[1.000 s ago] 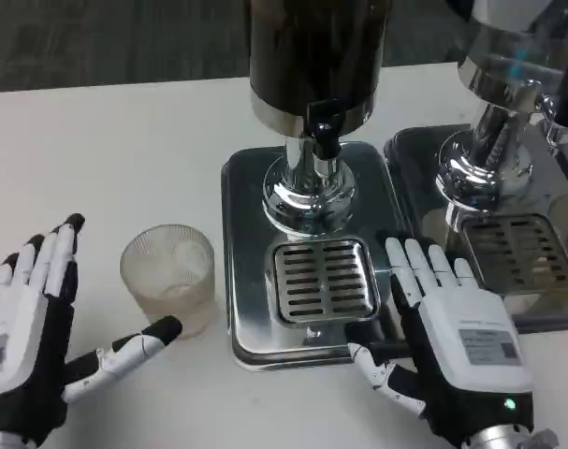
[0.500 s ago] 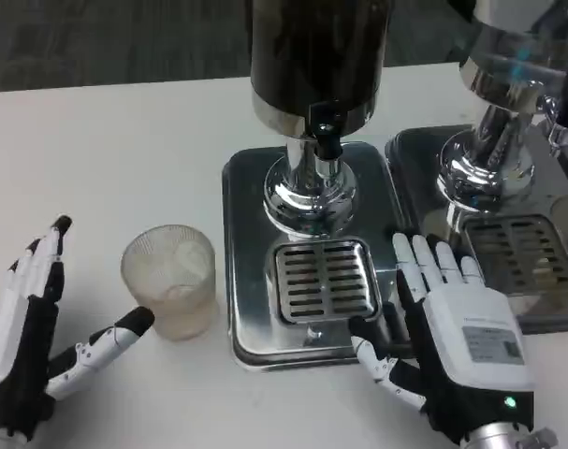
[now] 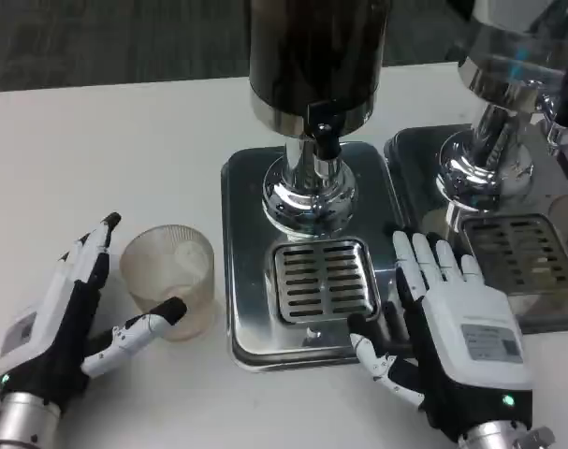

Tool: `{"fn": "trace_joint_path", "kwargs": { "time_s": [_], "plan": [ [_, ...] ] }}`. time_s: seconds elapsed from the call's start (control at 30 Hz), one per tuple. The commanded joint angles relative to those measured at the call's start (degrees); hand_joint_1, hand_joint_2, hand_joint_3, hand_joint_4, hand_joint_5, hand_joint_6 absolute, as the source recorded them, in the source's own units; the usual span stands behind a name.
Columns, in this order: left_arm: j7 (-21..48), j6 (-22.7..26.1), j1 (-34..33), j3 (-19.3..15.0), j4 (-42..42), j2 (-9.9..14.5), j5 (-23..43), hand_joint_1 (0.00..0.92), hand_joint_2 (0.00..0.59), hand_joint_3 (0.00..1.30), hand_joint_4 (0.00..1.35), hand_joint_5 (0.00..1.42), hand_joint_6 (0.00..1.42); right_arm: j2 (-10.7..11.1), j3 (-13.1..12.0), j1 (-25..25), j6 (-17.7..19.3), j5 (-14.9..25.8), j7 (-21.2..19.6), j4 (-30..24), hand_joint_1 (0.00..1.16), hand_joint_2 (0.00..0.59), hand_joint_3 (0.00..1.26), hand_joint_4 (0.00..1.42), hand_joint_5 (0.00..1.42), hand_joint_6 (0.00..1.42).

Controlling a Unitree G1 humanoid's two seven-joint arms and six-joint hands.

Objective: Grasp the cup under the faucet to collect the drink, then remove the cup.

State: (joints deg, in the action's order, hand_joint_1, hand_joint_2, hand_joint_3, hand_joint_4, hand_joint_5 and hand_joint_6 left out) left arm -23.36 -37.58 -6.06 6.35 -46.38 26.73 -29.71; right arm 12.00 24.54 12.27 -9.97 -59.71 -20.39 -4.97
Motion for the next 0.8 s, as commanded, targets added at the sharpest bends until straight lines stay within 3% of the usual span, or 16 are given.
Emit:
{"fn": "trace_joint_path", "kwargs": {
  "time_s": [0.03, 0.43, 0.8],
  "plan": [
    [0.0, -2.7, -1.6, 1.2, -2.5, 0.4, 0.3, 0.0, 0.0, 0.0, 0.0, 0.0, 0.0, 0.2, 0.0, 0.0, -0.4, -0.4, -0.4, -0.7, 0.32, 0.415, 0.0, 0.0, 0.0, 0.0],
    [1.0, -6.3, -5.1, 1.5, -7.8, -1.1, 2.7, 0.008, 0.0, 0.0, 0.0, 0.0, 0.0, 0.1, -0.2, 0.2, -0.8, -0.4, -0.6, -1.0, 0.33, 0.41, 0.0, 0.0, 0.0, 0.0],
    [0.7, -6.3, -7.0, 4.6, -9.7, -1.3, 1.0, 0.105, 0.0, 0.0, 0.0, 0.03, 0.06, -0.1, -0.3, 0.9, -1.8, -0.3, -0.6, -1.8, 0.34, 0.409, 0.0, 0.0, 0.0, 0.0]
  ]
}}
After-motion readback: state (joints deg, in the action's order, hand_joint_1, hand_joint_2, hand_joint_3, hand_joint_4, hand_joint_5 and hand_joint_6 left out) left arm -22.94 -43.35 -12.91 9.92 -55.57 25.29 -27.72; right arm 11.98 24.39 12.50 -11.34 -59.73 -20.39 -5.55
